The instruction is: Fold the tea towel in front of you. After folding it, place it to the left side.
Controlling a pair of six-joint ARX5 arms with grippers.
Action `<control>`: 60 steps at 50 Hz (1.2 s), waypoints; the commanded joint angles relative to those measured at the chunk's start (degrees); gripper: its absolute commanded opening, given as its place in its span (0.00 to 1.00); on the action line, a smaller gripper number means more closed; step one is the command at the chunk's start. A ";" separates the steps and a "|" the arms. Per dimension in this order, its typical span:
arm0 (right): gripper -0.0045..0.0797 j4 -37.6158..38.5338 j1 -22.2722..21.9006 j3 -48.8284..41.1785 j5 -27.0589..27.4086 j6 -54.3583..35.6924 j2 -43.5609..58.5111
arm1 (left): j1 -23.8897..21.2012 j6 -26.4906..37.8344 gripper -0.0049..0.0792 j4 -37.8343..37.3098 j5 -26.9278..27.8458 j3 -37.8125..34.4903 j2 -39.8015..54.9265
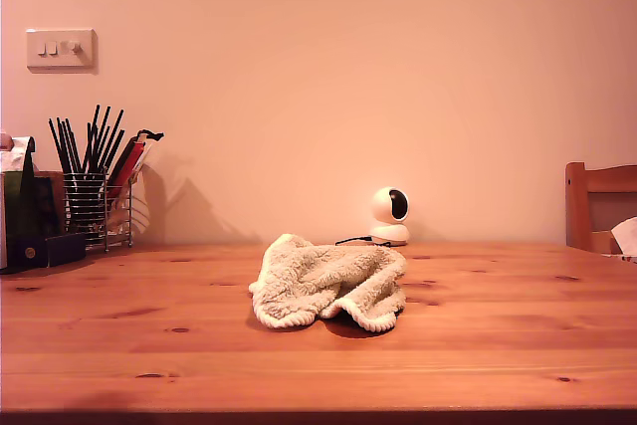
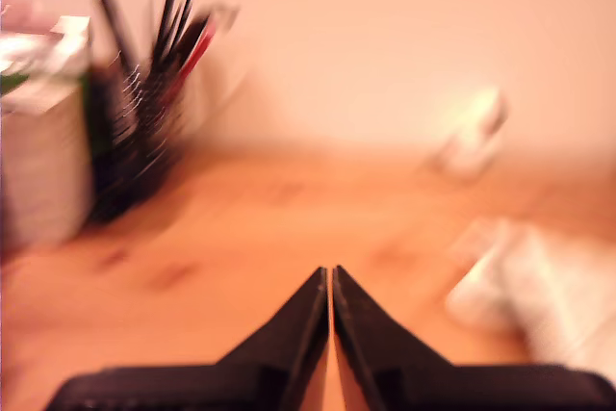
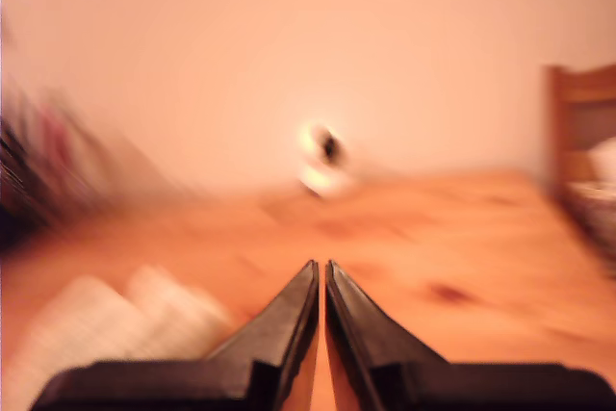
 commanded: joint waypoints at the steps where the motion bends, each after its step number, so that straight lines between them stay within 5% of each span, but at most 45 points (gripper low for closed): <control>1: 0.04 2.99 0.15 2.67 -2.49 4.63 -0.35 | -0.17 -4.90 0.03 4.28 2.69 1.64 -0.50; 10: 0.04 1.46 0.22 9.25 -12.98 6.47 -0.20 | -0.17 -7.06 0.03 3.63 10.93 8.44 0.46; 26: 0.04 -14.12 0.22 19.39 -31.28 -2.73 10.69 | -1.29 7.15 0.03 -9.38 25.51 18.86 18.58; 44: 0.16 -16.70 5.16 23.50 -32.20 -15.23 30.73 | -10.88 12.55 0.04 -7.85 24.33 22.18 43.82; 48: 0.25 -16.59 7.41 24.33 -31.10 -16.61 34.80 | -12.72 10.88 0.13 -6.29 23.54 22.18 48.96; 55: 0.41 -16.37 11.98 26.01 -27.12 -18.67 40.72 | -14.62 1.22 0.51 -2.40 22.51 22.21 57.79; 60: 0.41 -16.09 15.76 27.47 -24.98 -22.25 44.17 | -15.61 -1.66 0.57 -0.70 22.53 23.45 64.28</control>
